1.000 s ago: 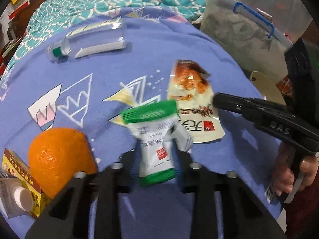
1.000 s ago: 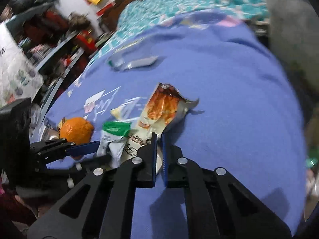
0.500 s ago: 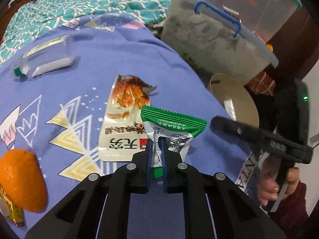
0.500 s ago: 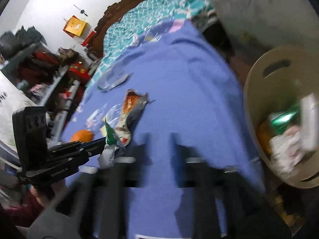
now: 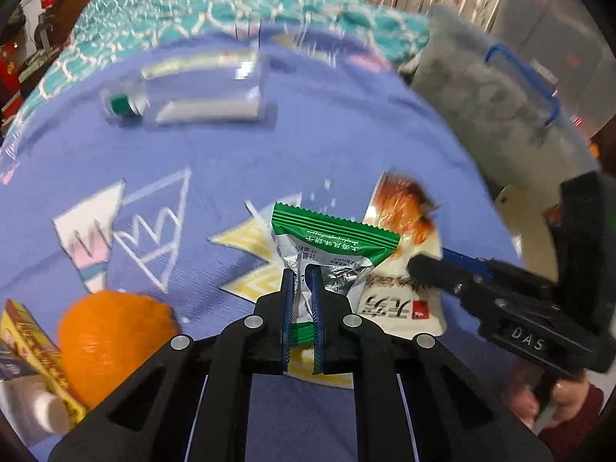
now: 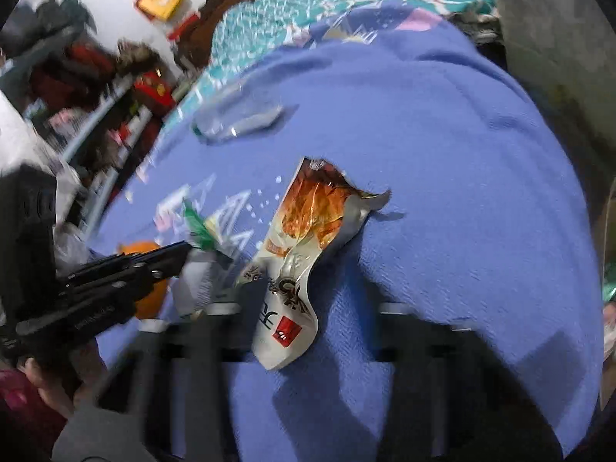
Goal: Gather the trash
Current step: 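Carry the packet and wrapper to the wastebasket and open both tools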
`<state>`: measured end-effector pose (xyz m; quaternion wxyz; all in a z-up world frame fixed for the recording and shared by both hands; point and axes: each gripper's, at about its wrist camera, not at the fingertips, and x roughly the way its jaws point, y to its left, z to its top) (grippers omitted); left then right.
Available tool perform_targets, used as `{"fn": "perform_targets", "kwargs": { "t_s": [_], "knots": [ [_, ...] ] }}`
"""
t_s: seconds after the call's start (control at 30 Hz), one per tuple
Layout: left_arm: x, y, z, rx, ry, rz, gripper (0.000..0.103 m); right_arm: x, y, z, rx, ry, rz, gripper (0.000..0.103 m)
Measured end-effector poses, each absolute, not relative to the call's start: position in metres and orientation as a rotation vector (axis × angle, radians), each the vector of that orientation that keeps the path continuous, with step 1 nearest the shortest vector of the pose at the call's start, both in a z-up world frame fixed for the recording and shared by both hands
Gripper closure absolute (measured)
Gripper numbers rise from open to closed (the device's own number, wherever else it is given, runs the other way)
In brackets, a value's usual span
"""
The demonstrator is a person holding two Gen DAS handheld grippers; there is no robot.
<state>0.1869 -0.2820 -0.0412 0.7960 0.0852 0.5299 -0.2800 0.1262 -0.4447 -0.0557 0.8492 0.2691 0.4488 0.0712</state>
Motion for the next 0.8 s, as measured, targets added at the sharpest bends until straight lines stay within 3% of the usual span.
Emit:
{"fn": "perform_targets", "kwargs": {
  "t_s": [0.03, 0.07, 0.33, 0.7, 0.77, 0.8],
  "knots": [
    [0.185, -0.282, -0.041, 0.188, 1.128, -0.601, 0.095, 0.123, -0.445, -0.054, 0.569, 0.938, 0.15, 0.085],
    [0.183, -0.285, -0.04, 0.197, 1.122, -0.619, 0.095, 0.119, -0.445, -0.05, 0.558, 0.923, 0.154, 0.094],
    [0.161, -0.34, -0.029, 0.223, 1.127, -0.806, 0.095, 0.06, -0.495, -0.032, 0.552, 0.827, 0.035, 0.094],
    [0.087, -0.503, -0.015, 0.359, 1.078, -1.049, 0.094, -0.068, -0.629, -0.015, 0.563, 0.705, -0.371, 0.094],
    [0.078, -0.527, -0.016, 0.364, 1.064, -1.064, 0.087, -0.079, -0.642, -0.018, 0.551, 0.706, -0.426, 0.094],
    [0.075, -0.537, -0.018, 0.362, 1.057, -1.061, 0.072, -0.081, -0.647, -0.02, 0.551, 0.709, -0.432, 0.091]
  ]
}}
